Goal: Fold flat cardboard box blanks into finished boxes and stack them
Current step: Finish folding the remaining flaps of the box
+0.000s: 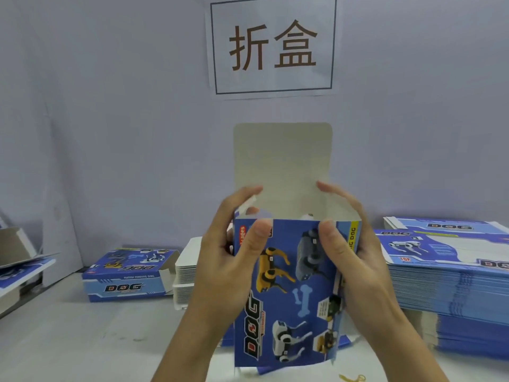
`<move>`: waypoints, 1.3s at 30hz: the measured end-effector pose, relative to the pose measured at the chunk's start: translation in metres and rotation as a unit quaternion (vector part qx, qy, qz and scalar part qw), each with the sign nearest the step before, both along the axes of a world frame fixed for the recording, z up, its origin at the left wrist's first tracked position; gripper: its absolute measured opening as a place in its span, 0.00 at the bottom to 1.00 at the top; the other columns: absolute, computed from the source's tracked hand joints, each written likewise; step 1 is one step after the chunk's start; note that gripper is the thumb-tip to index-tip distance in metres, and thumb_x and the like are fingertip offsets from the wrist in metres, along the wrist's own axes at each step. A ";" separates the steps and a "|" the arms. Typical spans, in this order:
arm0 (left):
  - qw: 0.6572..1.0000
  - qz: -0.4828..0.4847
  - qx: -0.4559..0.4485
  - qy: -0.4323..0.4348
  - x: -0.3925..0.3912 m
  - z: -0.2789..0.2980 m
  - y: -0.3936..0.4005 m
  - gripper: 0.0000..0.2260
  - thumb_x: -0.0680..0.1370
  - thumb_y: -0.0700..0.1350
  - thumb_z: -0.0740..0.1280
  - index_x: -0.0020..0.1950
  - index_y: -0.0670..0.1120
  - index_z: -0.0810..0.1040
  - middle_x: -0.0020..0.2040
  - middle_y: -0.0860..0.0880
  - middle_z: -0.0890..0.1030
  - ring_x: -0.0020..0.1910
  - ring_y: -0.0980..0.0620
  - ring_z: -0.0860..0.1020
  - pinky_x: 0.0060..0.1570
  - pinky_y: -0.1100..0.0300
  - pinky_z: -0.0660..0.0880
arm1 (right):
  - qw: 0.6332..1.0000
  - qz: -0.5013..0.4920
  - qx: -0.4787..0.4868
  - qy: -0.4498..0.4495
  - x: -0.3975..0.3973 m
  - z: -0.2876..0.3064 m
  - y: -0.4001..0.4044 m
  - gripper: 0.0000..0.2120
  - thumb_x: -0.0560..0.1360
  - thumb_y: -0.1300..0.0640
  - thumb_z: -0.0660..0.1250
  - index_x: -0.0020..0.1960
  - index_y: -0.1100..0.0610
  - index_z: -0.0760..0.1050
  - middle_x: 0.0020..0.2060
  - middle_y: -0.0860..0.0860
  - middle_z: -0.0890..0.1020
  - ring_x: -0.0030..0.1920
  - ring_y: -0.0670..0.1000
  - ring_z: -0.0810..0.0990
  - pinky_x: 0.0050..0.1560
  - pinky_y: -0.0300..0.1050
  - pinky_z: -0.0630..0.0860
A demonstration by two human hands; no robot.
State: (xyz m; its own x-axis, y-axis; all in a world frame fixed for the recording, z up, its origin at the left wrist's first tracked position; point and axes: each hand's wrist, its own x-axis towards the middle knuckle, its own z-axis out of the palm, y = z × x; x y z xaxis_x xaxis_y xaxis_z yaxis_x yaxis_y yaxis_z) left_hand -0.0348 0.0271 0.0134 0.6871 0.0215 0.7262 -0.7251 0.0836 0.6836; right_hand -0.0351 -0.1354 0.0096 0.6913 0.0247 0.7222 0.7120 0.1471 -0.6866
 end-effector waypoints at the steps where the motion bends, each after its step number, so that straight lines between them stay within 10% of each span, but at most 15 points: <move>1: 1.000 -0.012 -0.002 0.005 -0.001 0.000 -0.001 0.21 0.69 0.70 0.69 0.57 0.63 0.78 0.49 0.49 0.84 0.46 0.43 0.85 0.41 0.50 0.83 | 0.999 0.024 0.014 0.016 -0.002 0.000 0.000 0.27 0.71 0.32 0.68 0.65 0.45 0.76 0.45 0.62 0.83 0.45 0.61 0.85 0.48 0.59 0.81; 4: 0.993 -0.079 -0.064 0.060 -0.005 0.000 -0.009 0.19 0.72 0.67 0.66 0.47 0.53 0.81 0.47 0.42 0.83 0.39 0.41 0.84 0.37 0.48 0.82 | 0.996 0.015 0.064 0.056 -0.004 0.003 -0.001 0.27 0.71 0.28 0.61 0.49 0.49 0.83 0.44 0.57 0.84 0.41 0.56 0.85 0.44 0.56 0.81; 7: 0.994 -0.057 -0.052 0.072 -0.007 0.004 -0.014 0.16 0.73 0.59 0.64 0.37 0.47 0.77 0.44 0.37 0.81 0.41 0.38 0.81 0.40 0.44 0.78 | 0.994 -0.047 0.069 0.066 -0.003 0.008 -0.001 0.14 0.73 0.47 0.60 0.35 0.51 0.79 0.32 0.58 0.76 0.31 0.52 0.76 0.33 0.50 0.74; 12: 0.991 -0.073 -0.095 0.063 -0.006 0.007 -0.010 0.14 0.72 0.46 0.61 0.56 0.57 0.78 0.52 0.36 0.76 0.43 0.39 0.83 0.37 0.47 0.81 | 0.989 -0.008 0.106 0.104 -0.003 0.009 0.003 0.20 0.68 0.52 0.60 0.58 0.38 0.74 0.31 0.55 0.66 0.34 0.57 0.64 0.39 0.54 0.67; 15: 0.988 -0.062 -0.124 0.070 -0.004 0.008 -0.008 0.22 0.73 0.47 0.59 0.64 0.67 0.73 0.53 0.49 0.79 0.44 0.43 0.85 0.34 0.54 0.82 | 0.991 0.031 0.071 0.112 -0.005 0.008 0.006 0.26 0.67 0.50 0.61 0.64 0.35 0.75 0.46 0.72 0.75 0.41 0.76 0.69 0.44 0.70 0.75; 21: 0.981 -0.085 -0.169 0.043 -0.008 0.006 -0.008 0.18 0.72 0.58 0.64 0.47 0.43 0.75 0.45 0.46 0.83 0.41 0.47 0.84 0.33 0.57 0.80 | 0.988 0.101 0.077 0.085 -0.003 0.008 -0.002 0.18 0.79 0.46 0.56 0.52 0.58 0.77 0.42 0.60 0.83 0.38 0.49 0.85 0.36 0.38 0.81; 24: 0.991 -0.074 -0.103 0.039 -0.007 0.004 -0.007 0.14 0.70 0.56 0.67 0.47 0.47 0.74 0.45 0.54 0.83 0.44 0.48 0.85 0.34 0.56 0.82 | 0.992 0.082 0.035 0.086 0.001 0.011 -0.006 0.09 0.82 0.65 0.56 0.51 0.58 0.75 0.36 0.52 0.84 0.34 0.40 0.83 0.38 0.31 0.78; 29: 0.998 -0.047 -0.030 0.004 -0.008 0.003 -0.001 0.08 0.73 0.56 0.65 0.49 0.57 0.78 0.52 0.57 0.81 0.48 0.45 0.84 0.36 0.53 0.83 | 0.995 0.053 0.051 0.061 -0.007 0.004 0.002 0.14 0.70 0.46 0.68 0.54 0.50 0.79 0.46 0.76 0.73 0.39 0.71 0.74 0.39 0.73 0.76; 34: 1.000 -0.021 0.013 -0.009 -0.010 0.008 0.005 0.08 0.74 0.58 0.65 0.49 0.58 0.80 0.60 0.58 0.78 0.54 0.46 0.83 0.36 0.51 0.84 | 0.990 0.121 0.051 0.052 -0.001 0.001 -0.006 0.22 0.70 0.42 0.75 0.58 0.53 0.77 0.48 0.55 0.84 0.49 0.58 0.85 0.43 0.51 0.83; 39: 0.999 -0.020 0.026 -0.021 -0.009 0.011 0.009 0.09 0.75 0.57 0.66 0.51 0.57 0.80 0.58 0.59 0.80 0.53 0.48 0.84 0.33 0.57 0.82 | 0.996 0.059 0.044 0.042 -0.001 0.003 -0.008 0.26 0.68 0.36 0.75 0.60 0.48 0.78 0.57 0.58 0.82 0.52 0.62 0.85 0.44 0.57 0.83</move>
State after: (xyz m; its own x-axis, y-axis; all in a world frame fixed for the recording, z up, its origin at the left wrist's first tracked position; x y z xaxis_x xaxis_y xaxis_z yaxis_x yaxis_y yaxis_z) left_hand -0.0439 0.0359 0.0239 0.6556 -0.0440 0.7539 -0.7500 0.0785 0.6568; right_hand -0.0359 -0.1430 0.0122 0.7451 0.0484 0.6652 0.6271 0.2886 -0.7235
